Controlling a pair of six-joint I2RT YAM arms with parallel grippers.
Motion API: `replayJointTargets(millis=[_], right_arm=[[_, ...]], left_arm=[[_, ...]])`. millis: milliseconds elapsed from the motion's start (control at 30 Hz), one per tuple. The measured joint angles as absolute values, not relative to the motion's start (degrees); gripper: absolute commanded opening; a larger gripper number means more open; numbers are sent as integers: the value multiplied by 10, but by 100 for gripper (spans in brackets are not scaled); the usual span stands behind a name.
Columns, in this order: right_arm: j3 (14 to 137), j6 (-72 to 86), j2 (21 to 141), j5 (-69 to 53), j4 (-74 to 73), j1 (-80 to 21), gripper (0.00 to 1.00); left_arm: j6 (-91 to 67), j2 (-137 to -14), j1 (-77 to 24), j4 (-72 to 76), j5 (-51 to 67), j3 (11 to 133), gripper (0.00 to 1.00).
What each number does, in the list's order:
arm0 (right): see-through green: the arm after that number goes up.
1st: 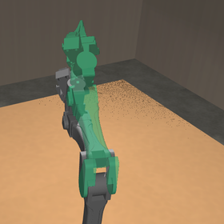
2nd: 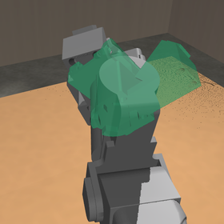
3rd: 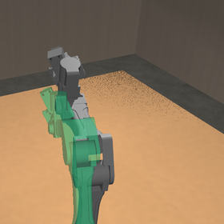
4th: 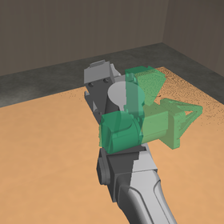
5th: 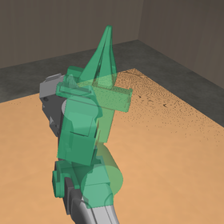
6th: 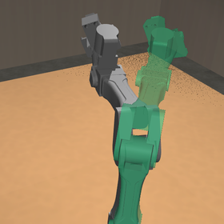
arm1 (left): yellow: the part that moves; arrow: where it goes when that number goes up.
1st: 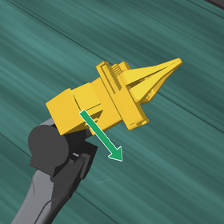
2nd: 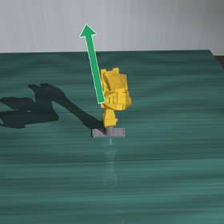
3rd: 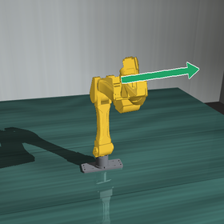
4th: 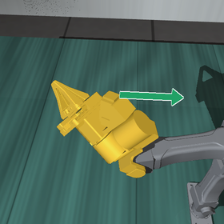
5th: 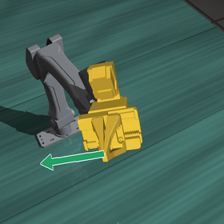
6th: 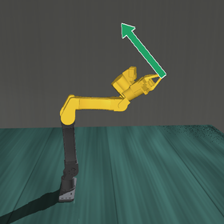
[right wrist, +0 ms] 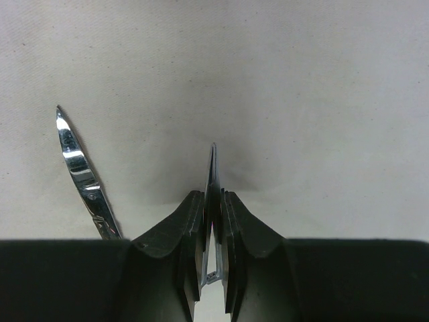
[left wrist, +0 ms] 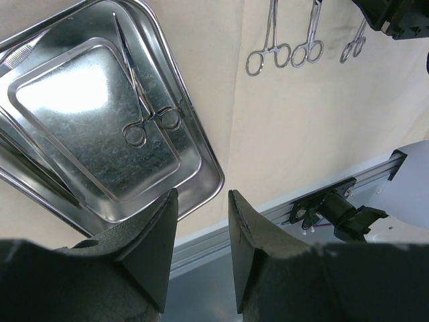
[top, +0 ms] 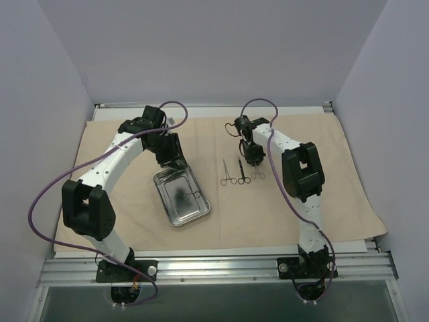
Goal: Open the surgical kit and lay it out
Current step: Place the medical item in the surgical kit, then pick up the medical item from the container.
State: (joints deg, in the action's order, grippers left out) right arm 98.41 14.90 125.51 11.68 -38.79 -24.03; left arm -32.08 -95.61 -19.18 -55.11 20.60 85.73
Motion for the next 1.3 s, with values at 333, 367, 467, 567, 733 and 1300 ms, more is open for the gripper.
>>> replayJointTargets(millis=[333, 367, 467, 567, 733, 1300], right_arm=[[982, 147, 1267, 121, -380, -240, 13], [982, 147, 1267, 121, -380, -240, 14], [982, 147, 1267, 121, -379, -240, 20], [982, 145, 1267, 126, -380, -240, 27], [983, 142, 1268, 132, -381, -240, 31], [1025, 150, 1162, 76, -413, -223, 35]], left_arm=[[-321, -970, -192, -555, 206, 857, 45], [-321, -971, -192, -556, 205, 857, 45], [-321, -974, -192, -556, 204, 857, 46], [-319, -978, -194, -559, 198, 857, 47], [-311, -1003, -202, -567, 181, 858, 48], [-320, -1127, -263, -564, 51, 905, 44]])
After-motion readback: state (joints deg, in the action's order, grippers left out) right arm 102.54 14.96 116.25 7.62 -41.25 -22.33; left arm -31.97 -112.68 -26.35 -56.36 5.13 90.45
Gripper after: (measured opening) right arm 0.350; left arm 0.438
